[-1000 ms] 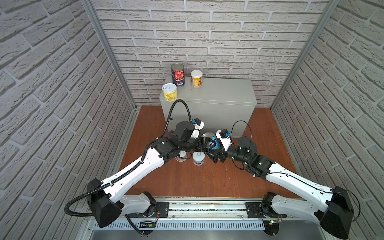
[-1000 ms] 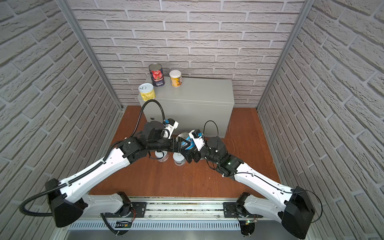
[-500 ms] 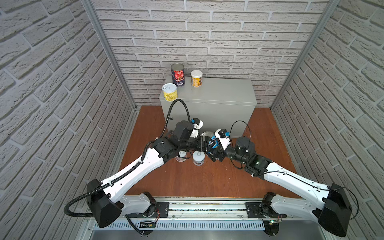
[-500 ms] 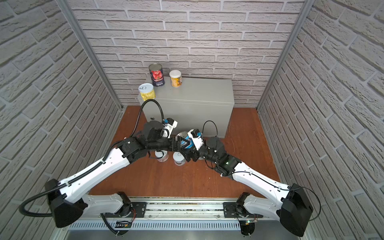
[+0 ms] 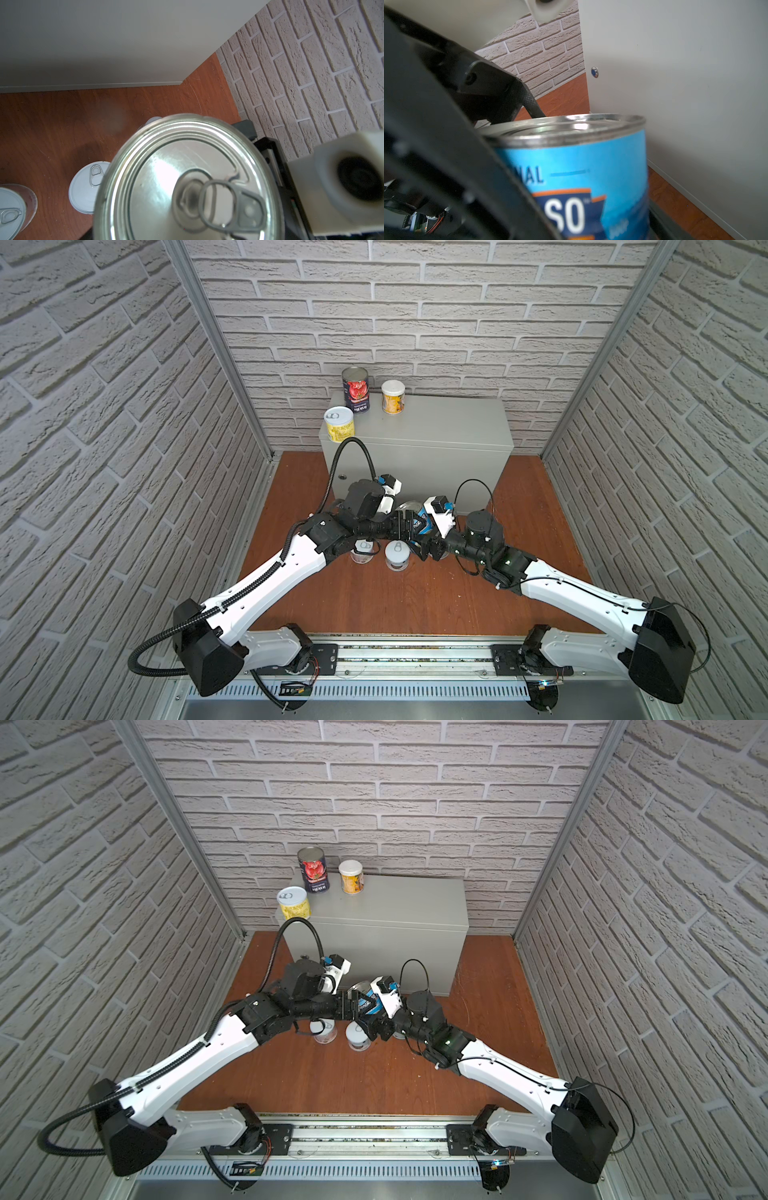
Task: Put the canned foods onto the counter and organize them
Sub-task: 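Open the left gripper and lower it while the right gripper lifts the blue can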
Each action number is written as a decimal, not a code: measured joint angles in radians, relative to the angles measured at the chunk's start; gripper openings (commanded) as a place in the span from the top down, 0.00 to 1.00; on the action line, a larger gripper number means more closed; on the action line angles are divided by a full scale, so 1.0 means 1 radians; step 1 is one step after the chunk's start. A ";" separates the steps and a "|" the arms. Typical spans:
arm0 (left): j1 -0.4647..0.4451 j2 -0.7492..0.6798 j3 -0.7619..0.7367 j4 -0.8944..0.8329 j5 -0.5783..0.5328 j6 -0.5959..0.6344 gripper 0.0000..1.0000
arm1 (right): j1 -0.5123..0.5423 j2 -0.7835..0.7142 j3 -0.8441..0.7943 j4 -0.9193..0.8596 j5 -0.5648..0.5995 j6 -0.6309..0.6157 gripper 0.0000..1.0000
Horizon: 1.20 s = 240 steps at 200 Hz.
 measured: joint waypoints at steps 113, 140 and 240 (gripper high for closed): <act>-0.005 0.000 -0.023 0.080 0.003 -0.005 0.19 | 0.007 -0.039 0.002 -0.029 0.087 0.092 0.39; -0.008 -0.006 -0.023 0.109 0.010 -0.020 0.02 | 0.011 -0.055 0.000 -0.055 0.111 0.107 0.41; 0.025 -0.184 -0.122 0.166 -0.030 -0.038 0.02 | 0.006 -0.064 -0.025 -0.230 0.241 0.130 0.40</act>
